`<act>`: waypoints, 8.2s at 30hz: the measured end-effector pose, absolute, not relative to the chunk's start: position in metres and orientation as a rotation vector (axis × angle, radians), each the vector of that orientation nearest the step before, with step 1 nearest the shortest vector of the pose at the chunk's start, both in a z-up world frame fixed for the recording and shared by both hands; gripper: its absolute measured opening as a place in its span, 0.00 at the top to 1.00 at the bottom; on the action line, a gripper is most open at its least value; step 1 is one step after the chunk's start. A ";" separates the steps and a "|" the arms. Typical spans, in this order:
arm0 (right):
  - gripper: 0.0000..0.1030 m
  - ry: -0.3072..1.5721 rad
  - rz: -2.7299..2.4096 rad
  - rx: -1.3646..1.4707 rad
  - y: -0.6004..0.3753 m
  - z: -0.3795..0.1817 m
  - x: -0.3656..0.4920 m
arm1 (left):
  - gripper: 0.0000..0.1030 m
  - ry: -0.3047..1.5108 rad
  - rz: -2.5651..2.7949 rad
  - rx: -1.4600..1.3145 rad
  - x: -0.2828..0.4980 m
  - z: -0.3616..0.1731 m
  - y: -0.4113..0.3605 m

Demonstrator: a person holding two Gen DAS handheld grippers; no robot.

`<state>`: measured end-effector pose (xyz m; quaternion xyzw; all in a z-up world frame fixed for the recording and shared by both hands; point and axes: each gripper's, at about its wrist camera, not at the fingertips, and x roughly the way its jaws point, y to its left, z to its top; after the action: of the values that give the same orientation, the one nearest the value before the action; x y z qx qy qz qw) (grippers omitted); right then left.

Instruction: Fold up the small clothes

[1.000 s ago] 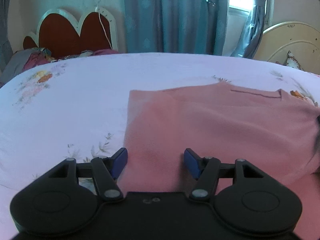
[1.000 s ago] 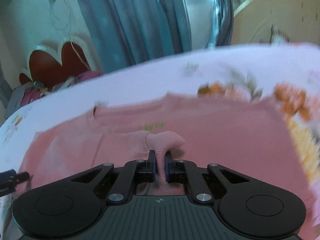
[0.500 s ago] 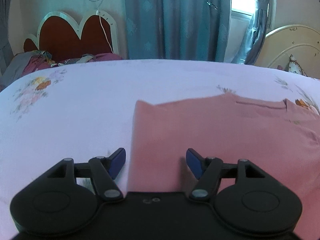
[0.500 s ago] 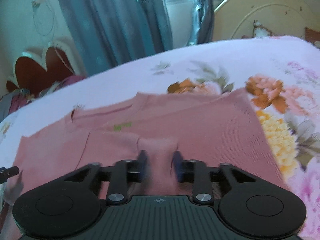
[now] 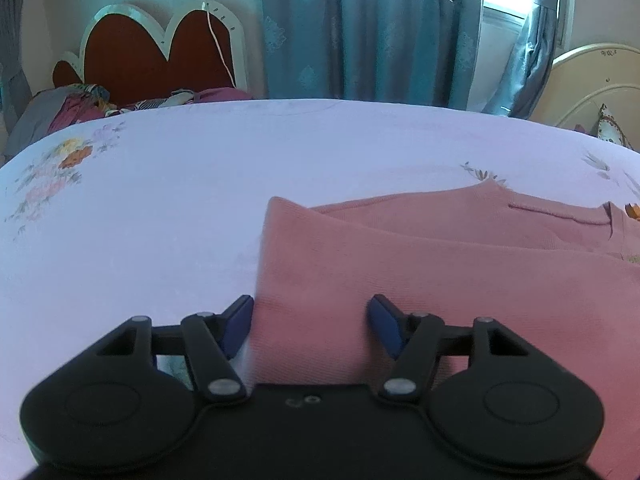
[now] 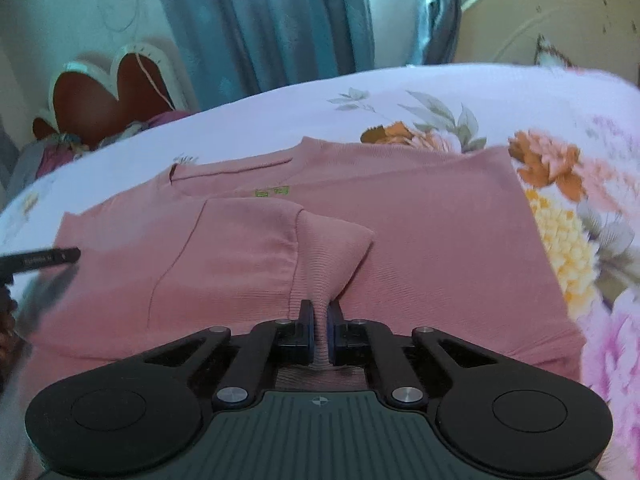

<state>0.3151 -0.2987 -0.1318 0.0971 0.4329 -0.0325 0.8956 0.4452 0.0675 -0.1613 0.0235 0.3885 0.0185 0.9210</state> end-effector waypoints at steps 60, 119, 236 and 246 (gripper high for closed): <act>0.74 0.867 0.007 0.129 -0.275 -0.127 0.311 | 0.43 0.785 -0.034 0.077 0.360 -0.148 0.043; 0.37 0.878 -0.196 0.157 -0.265 -0.069 0.014 | 0.36 0.844 -0.041 0.058 0.103 -0.123 0.105; 0.92 0.681 0.050 0.259 -0.428 -0.114 0.394 | 0.96 0.591 -0.198 -0.025 0.455 -0.106 0.088; 0.92 0.765 -0.138 0.247 -0.419 -0.152 0.414 | 0.96 0.626 -0.037 0.036 0.466 -0.134 0.065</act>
<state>0.4137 -0.4190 -0.1523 0.1199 0.3722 -0.0673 0.9179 0.4661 0.0648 -0.1344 0.0178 0.3078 -0.0181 0.9511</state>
